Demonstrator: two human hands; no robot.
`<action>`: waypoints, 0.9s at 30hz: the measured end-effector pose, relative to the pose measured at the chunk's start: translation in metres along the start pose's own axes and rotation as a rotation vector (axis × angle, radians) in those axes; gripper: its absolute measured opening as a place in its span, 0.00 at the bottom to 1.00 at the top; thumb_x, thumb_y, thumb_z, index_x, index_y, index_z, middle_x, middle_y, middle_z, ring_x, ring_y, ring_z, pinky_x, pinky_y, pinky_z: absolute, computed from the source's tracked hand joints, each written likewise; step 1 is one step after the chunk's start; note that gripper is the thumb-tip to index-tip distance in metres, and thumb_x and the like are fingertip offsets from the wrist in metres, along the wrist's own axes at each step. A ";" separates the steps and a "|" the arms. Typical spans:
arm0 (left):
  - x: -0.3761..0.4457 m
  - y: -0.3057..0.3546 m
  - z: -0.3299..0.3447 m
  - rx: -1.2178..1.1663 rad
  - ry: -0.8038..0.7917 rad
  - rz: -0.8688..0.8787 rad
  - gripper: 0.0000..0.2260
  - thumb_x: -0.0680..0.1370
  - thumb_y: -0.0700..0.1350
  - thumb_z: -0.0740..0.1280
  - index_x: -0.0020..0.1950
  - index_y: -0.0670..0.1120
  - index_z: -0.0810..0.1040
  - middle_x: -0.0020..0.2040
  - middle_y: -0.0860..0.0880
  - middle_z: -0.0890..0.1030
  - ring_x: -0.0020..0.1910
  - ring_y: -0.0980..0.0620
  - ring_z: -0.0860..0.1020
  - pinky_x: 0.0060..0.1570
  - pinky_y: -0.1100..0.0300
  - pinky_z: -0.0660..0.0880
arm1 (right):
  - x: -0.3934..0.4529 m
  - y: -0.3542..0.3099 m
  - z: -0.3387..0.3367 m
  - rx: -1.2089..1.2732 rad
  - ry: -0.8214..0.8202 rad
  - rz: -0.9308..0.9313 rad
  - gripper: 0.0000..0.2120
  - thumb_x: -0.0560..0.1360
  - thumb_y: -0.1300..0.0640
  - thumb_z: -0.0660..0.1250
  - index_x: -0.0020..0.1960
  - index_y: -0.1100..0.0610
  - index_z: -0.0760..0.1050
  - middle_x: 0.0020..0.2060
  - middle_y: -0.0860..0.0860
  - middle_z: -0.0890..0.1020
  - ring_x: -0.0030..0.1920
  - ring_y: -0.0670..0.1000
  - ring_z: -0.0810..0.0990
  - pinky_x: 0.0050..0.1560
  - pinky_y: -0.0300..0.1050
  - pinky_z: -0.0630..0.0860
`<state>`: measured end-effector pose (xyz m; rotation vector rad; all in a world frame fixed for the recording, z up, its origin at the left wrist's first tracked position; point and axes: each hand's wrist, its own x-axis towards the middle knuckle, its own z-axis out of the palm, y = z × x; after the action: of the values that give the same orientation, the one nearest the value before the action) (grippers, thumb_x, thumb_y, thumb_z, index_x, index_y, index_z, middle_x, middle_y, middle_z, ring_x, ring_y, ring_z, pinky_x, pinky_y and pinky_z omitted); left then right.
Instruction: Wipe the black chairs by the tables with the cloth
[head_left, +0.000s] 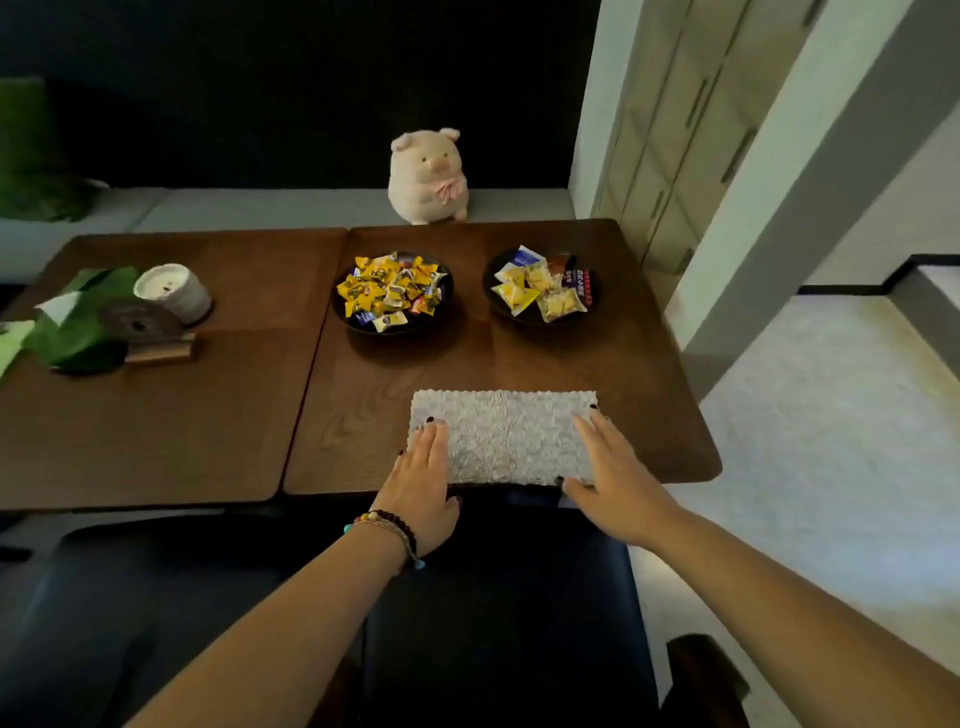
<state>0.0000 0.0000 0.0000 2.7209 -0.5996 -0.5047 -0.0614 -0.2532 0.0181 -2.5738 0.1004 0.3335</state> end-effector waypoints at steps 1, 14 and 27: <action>0.009 -0.006 0.007 0.030 -0.008 0.000 0.39 0.78 0.44 0.62 0.78 0.44 0.37 0.79 0.47 0.39 0.78 0.47 0.40 0.76 0.50 0.47 | 0.008 0.002 0.010 -0.008 -0.013 -0.001 0.38 0.80 0.48 0.62 0.80 0.53 0.41 0.79 0.51 0.41 0.78 0.52 0.40 0.77 0.51 0.49; 0.046 -0.047 0.052 0.212 0.115 0.141 0.33 0.79 0.49 0.64 0.79 0.52 0.51 0.79 0.51 0.51 0.78 0.52 0.46 0.75 0.52 0.44 | 0.048 0.029 0.061 -0.280 0.000 -0.033 0.33 0.79 0.62 0.62 0.80 0.55 0.51 0.79 0.53 0.51 0.79 0.55 0.49 0.77 0.53 0.53; -0.037 -0.016 -0.021 -0.715 0.418 -0.184 0.06 0.73 0.42 0.72 0.42 0.55 0.82 0.34 0.57 0.82 0.35 0.61 0.79 0.31 0.70 0.72 | -0.002 -0.005 -0.025 0.172 0.059 0.008 0.06 0.79 0.55 0.64 0.47 0.46 0.79 0.39 0.46 0.83 0.39 0.44 0.80 0.42 0.48 0.78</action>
<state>-0.0176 0.0355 0.0228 2.0976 -0.0323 -0.1318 -0.0577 -0.2624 0.0419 -2.4133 0.1539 0.2405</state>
